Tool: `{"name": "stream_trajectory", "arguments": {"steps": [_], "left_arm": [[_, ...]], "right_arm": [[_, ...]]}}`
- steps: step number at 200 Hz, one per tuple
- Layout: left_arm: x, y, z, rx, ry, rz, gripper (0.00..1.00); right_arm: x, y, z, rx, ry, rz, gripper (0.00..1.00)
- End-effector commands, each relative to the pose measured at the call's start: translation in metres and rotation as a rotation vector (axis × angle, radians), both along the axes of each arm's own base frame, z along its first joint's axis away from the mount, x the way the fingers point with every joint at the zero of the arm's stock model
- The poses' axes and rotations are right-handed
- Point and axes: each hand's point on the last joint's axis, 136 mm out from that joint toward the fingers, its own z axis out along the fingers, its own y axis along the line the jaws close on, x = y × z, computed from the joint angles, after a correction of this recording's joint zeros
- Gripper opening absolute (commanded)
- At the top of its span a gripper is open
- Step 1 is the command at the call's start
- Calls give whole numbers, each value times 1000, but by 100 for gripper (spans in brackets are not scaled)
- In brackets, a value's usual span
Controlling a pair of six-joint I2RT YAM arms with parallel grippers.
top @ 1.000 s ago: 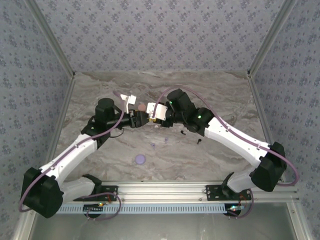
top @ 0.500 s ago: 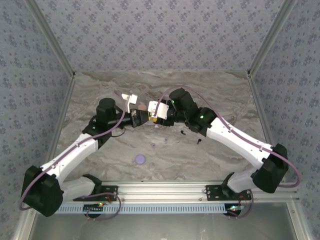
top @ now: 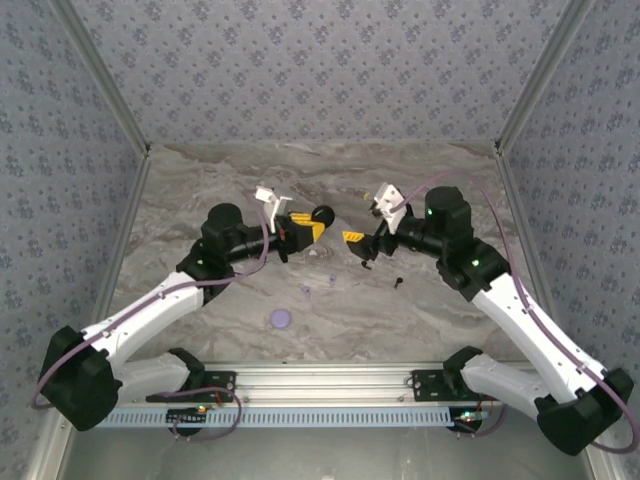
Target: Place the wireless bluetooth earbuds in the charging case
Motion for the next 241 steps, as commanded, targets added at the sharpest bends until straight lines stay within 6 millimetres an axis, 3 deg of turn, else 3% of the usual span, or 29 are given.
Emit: {"name": "stream_trajectory", "arguments": {"steps": [1, 70, 160, 241], "left_arm": [[0, -5, 21, -15, -256, 22, 5], [-9, -28, 20, 27, -320, -60, 3], [-14, -30, 20, 26, -328, -79, 3], [-15, -30, 18, 35, -328, -80, 3]], "right_arm": [[-10, 6, 17, 210, 149, 30, 92], [16, 6, 9, 260, 263, -67, 91], [43, -7, 7, 251, 270, -151, 89], [53, 1, 7, 242, 304, -124, 89]]}}
